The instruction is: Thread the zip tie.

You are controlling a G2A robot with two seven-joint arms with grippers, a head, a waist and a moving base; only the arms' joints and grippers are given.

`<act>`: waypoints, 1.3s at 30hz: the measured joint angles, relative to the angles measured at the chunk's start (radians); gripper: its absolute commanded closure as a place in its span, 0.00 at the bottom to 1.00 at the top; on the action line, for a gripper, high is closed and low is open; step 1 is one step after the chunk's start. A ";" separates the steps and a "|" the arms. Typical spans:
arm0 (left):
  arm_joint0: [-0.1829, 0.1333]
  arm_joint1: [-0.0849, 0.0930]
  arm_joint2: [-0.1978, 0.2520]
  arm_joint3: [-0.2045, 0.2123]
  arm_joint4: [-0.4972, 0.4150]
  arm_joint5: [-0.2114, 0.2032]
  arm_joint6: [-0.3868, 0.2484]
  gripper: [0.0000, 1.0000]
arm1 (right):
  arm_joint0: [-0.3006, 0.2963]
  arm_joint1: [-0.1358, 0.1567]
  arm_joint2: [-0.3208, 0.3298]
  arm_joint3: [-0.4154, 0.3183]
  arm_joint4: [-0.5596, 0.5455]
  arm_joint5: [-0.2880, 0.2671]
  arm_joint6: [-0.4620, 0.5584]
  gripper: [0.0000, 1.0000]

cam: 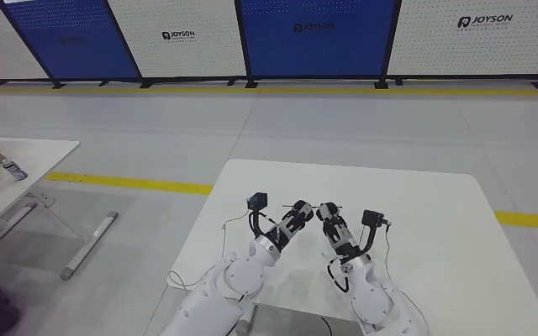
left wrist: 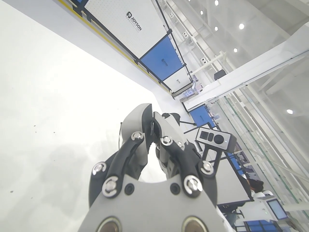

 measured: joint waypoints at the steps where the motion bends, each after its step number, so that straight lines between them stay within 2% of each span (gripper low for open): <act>1: 0.001 0.000 -0.001 0.000 0.000 -0.001 0.000 1.00 | 0.000 0.000 0.000 0.000 -0.001 0.000 0.001 1.00; 22: 0.010 0.000 0.001 -0.002 0.028 -0.008 0.005 1.00 | 0.003 -0.001 -0.003 0.001 -0.010 0.009 0.023 1.00; 23: 0.011 -0.001 0.000 -0.002 0.028 -0.007 0.005 0.89 | 0.003 -0.002 -0.003 0.001 -0.011 0.009 0.023 1.00; 24: 0.011 -0.001 0.000 -0.002 0.029 -0.006 0.005 0.55 | 0.003 -0.002 -0.003 0.001 -0.011 0.008 0.022 1.00; 25: 0.011 -0.001 0.000 -0.002 0.029 -0.005 0.006 0.34 | 0.003 -0.002 -0.003 0.001 -0.011 0.008 0.021 1.00; 27: 0.011 -0.001 0.000 -0.003 0.031 -0.002 0.008 0.07 | 0.002 -0.002 -0.003 0.001 -0.011 0.008 0.020 1.00; 29: 0.012 -0.001 0.001 -0.003 0.032 0.000 0.009 0.03 | 0.002 -0.002 -0.003 0.001 -0.012 0.009 0.019 1.00; 32: 0.012 -0.002 0.001 -0.003 0.033 0.003 0.011 0.07 | 0.001 -0.003 -0.002 0.001 -0.013 0.013 0.016 1.00; 36: 0.010 -0.003 0.002 -0.002 0.032 0.006 0.013 0.17 | 0.002 -0.003 0.001 0.002 -0.008 0.019 0.016 1.00; 37: 0.010 -0.003 0.001 -0.003 0.032 0.006 0.013 0.22 | 0.002 -0.003 0.001 0.002 -0.008 0.020 0.014 1.00; 39: 0.010 -0.003 -0.001 -0.006 0.031 0.007 0.014 0.39 | 0.002 -0.003 0.004 0.002 -0.007 0.024 0.008 1.00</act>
